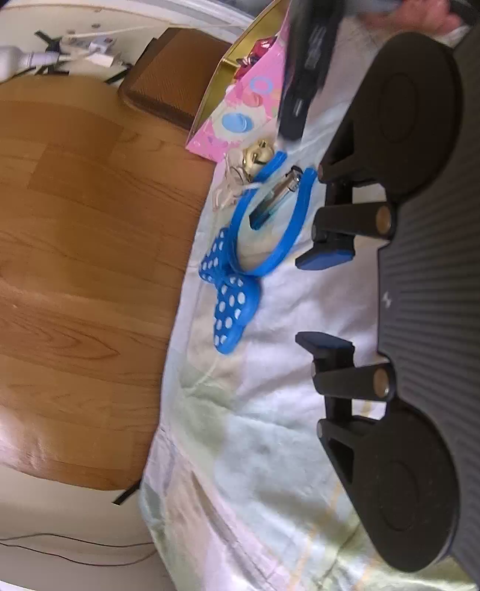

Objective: Organize rigid objects
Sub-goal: 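Reach the right tool to the blue lighter and grasp it, then carry the blue lighter into the pink tin and release it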

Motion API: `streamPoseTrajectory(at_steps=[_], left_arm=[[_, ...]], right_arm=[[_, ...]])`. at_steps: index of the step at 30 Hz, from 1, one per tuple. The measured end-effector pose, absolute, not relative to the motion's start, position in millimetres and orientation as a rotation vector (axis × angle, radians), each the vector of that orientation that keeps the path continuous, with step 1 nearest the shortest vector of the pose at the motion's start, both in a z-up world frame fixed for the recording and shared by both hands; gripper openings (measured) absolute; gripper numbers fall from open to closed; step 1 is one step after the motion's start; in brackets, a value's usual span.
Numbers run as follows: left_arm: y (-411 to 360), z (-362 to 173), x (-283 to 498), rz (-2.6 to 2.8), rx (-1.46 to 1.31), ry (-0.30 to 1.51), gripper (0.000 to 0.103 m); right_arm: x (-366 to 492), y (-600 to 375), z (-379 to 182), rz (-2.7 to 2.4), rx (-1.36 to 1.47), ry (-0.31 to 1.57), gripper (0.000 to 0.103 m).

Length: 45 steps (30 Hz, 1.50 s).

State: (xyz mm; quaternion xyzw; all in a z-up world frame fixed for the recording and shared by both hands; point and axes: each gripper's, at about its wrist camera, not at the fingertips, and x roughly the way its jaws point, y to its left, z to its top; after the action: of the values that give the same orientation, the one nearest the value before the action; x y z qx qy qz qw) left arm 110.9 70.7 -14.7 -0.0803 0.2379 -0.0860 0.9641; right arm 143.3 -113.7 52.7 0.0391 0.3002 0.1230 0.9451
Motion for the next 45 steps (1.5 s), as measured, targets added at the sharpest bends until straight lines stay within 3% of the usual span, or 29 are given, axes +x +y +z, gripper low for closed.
streamPoseTrajectory(at_steps=[9, 21, 26, 37, 45], left_arm=[[70.5, -16.0, 110.6, -0.191, -0.150, 0.471, 0.040], [62.3, -13.4, 106.3, -0.234, -0.132, 0.491, 0.045], [36.4, -6.9, 103.7, -0.467, -0.326, 0.658, 0.045], [-32.0, -13.0, 117.0, -0.718, -0.498, 0.931, 0.046], [-41.7, -13.7, 114.3, -0.684, -0.464, 0.951, 0.046]], right_arm=[[189.7, -96.3, 30.5, 0.232, 0.018, 0.725, 0.024], [77.7, -191.1, 41.9, 0.248, 0.376, 0.732, 0.024], [40.7, -204.3, 51.0, 0.250, 0.449, 0.648, 0.023], [25.7, -216.6, 43.2, 0.224, 0.428, 0.630, 0.019], [19.7, -192.6, 42.2, 0.253, 0.070, 0.684, 0.018]])
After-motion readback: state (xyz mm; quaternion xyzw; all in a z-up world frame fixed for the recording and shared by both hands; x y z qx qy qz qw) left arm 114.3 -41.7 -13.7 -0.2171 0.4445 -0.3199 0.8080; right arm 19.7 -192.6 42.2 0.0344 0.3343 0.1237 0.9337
